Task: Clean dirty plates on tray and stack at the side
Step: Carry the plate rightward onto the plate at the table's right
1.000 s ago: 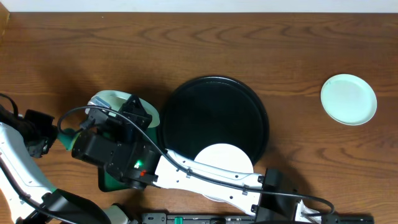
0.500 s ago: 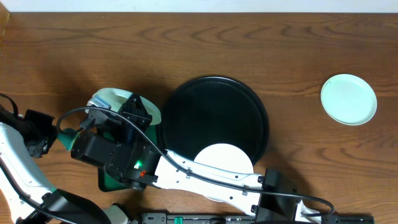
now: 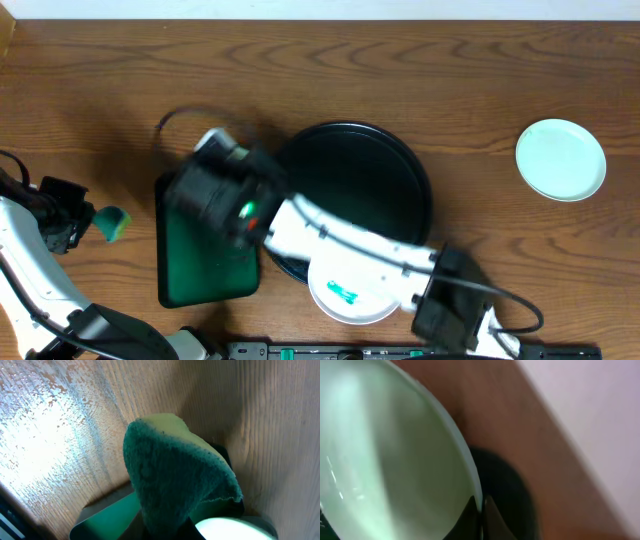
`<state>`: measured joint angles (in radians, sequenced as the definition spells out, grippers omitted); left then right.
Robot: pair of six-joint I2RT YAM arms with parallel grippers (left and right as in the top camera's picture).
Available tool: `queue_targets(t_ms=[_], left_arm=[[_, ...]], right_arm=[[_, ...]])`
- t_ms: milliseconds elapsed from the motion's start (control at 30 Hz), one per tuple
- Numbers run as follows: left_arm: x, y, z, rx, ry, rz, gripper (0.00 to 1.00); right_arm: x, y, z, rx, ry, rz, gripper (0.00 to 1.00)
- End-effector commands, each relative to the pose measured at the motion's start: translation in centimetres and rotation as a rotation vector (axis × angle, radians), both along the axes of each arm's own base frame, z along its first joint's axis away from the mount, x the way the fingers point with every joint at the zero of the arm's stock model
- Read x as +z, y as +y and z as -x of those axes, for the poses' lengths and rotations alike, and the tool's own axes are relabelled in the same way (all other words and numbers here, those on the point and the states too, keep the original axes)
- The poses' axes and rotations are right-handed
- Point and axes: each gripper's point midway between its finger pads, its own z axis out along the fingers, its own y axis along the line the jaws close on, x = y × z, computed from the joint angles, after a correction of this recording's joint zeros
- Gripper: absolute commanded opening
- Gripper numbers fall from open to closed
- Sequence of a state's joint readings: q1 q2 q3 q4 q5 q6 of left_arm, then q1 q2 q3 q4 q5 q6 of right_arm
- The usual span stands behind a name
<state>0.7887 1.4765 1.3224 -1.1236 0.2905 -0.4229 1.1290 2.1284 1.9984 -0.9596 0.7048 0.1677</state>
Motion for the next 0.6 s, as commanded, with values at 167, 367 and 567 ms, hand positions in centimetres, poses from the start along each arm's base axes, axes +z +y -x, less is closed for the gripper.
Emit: queue_targets(t_ms=[167, 367, 567], left_arm=[[0.4, -0.4, -0.2, 0.0, -0.018, 0.007, 0.07], [0.4, -2.6, -1.7, -0.124, -0.019, -0.009, 0.07], [0.3, -6.6, -4.2, -0.313, 0.012, -0.081, 0.07]], right_arm=[[0.4, -3.4, -3.8, -0.219, 0.36, -0.436, 0.01], [2.9, -10.6, -7.6, -0.379, 0.422, -0.557, 0.01], [3.5, -22.5, -10.0, -0.639, 0.433, -0.54, 0.01]])
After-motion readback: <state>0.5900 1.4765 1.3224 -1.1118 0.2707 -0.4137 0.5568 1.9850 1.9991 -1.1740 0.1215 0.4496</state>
